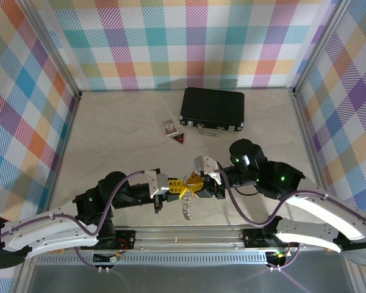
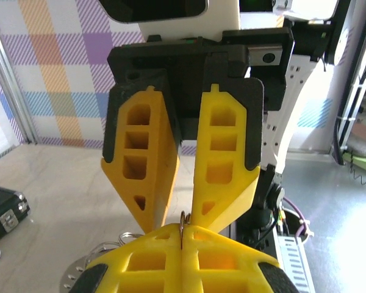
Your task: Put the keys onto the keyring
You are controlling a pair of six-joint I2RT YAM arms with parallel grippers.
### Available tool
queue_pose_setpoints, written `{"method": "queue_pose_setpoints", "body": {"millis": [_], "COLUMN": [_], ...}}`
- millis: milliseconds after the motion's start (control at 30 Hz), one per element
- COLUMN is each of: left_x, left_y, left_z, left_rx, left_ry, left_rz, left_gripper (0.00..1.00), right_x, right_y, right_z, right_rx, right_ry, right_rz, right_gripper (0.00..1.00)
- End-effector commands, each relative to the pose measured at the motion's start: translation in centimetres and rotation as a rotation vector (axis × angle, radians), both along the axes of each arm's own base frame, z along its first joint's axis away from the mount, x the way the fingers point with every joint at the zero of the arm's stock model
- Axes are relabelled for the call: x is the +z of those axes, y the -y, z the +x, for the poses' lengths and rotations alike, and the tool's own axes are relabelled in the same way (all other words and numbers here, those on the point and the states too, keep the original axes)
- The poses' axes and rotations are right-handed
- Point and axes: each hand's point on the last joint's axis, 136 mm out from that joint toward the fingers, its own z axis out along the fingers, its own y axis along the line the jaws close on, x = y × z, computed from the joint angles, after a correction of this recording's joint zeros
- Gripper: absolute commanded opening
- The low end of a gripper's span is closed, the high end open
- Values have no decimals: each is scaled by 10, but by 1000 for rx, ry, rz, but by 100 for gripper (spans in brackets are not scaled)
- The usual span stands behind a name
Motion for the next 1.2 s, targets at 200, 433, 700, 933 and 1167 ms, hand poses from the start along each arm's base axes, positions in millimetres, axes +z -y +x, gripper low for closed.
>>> {"method": "queue_pose_setpoints", "body": {"millis": [200,433,700,933,1167], "left_x": [36,4,-41,-43,-6], "left_y": [1,0,-5,3,-8], "left_z": [-12,5,23,22,16], "left_rx": [-72,27,111,94,100], "left_ry": [30,-19,2,1,5], "left_rz": [-179,35,375,355,162], "left_gripper": [0,8,21,1,0], "right_x": [7,-5,-22,-27,-15], "right_y": [-1,2,-3,-7,-5], "right_z": [-1,6,8,6,1], "right_rx": [0,-13,6,21,19], "right_ry": [24,57,58,52,58], "right_rz": [47,-41,-154,-181,-100], "right_gripper": [3,0,0,0,8]}}
